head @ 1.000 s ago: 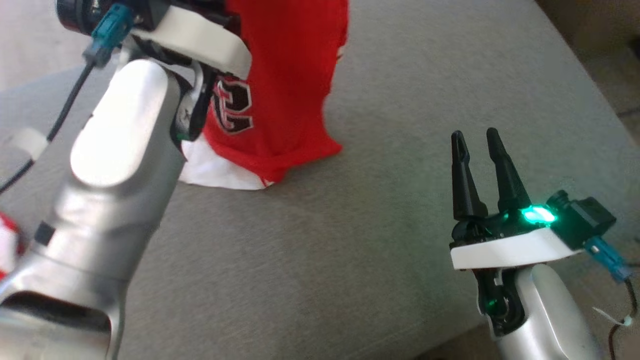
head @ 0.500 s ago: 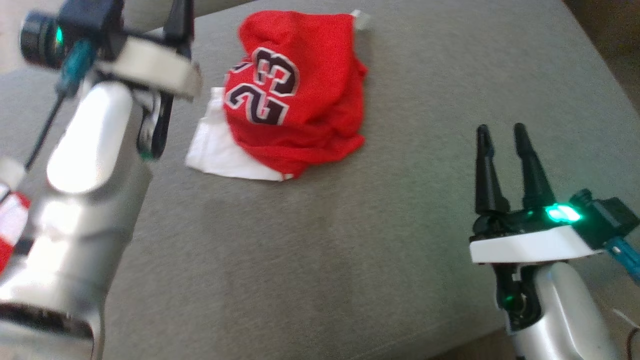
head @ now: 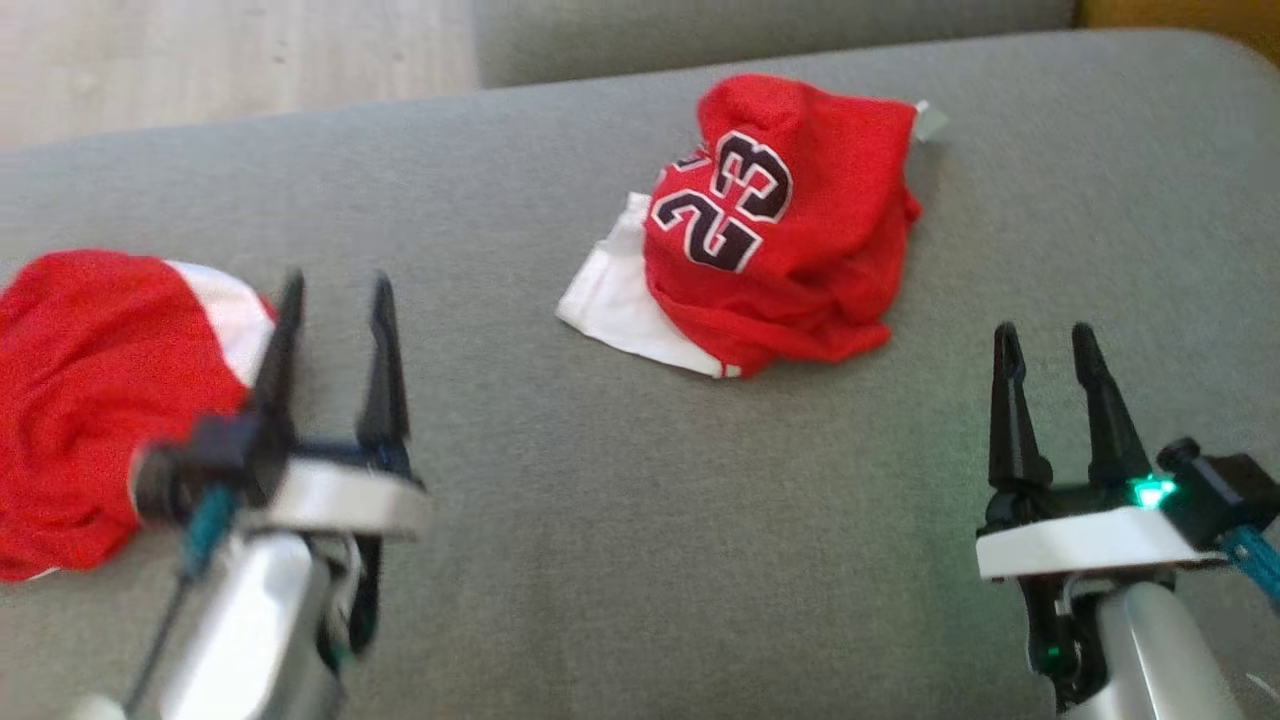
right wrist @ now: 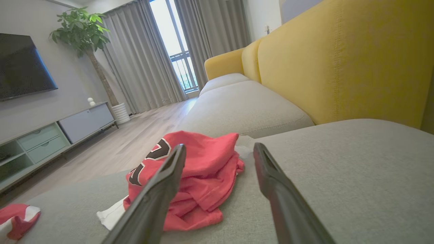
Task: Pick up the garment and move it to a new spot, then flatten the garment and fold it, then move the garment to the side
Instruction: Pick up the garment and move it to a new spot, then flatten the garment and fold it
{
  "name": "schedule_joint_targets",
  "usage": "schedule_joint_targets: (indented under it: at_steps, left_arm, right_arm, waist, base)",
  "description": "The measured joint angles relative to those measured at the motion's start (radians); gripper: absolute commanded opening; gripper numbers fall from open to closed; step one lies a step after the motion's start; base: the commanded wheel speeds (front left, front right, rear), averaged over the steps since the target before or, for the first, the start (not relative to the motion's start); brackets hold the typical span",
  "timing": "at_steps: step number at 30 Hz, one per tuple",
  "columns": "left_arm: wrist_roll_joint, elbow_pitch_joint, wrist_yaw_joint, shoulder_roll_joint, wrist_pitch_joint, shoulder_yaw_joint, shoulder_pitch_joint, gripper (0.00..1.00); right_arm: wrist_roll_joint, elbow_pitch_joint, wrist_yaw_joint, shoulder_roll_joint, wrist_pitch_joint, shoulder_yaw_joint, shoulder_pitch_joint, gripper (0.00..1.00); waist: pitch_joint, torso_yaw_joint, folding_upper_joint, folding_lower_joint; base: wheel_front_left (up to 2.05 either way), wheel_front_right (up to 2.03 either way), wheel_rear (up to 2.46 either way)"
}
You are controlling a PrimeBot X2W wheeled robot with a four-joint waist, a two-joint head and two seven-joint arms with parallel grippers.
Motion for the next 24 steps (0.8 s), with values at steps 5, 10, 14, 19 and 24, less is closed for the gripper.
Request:
schedule_joint_targets:
  at_steps: [5, 10, 14, 19, 24]
  left_arm:
    - [0.045, -0.071, 0.0, -0.062, 0.0, 0.022, 0.158, 1.0]
    - [0.073, -0.1, -0.019, -0.1, 0.0, 0.063, 0.192, 1.0]
    - [0.107, -0.103, -0.047, -0.105, 0.0, 0.08, 0.19, 1.0]
    - [0.132, -0.086, -0.077, -0.132, 0.0, 0.084, 0.18, 1.0]
    - [0.15, -0.065, -0.099, -0.158, 0.0, 0.083, 0.173, 1.0]
  right_arm:
    - [0.001, 0.044, 0.0, 0.001, 0.0, -0.02, 0.032, 1.0]
    - [-0.003, 0.094, 0.0, 0.001, 0.0, -0.068, 0.035, 1.0]
    - [-0.006, 0.215, 0.0, 0.001, 0.002, -0.08, -0.005, 1.0]
    - [0.011, 0.401, 0.0, 0.001, 0.048, -0.066, -0.132, 1.0]
    - [0.038, 0.583, 0.0, 0.0, 0.064, -0.06, -0.258, 1.0]
  waist:
    - [-0.036, 0.044, 0.0, -0.0001]
    - [-0.043, 0.076, 0.0, -0.0001]
    - [-0.024, 0.093, 0.0, 0.0]
    - [0.008, 0.121, 0.0, 0.0001]
    - [0.031, 0.158, 0.0, 0.0001]
  base:
    - [0.0, 0.0, 0.0]
    - [0.0, 0.0, 0.0]
    - [0.0, 0.0, 0.0]
    - [0.0, 0.0, 0.0]
    - [0.0, 0.0, 0.0]
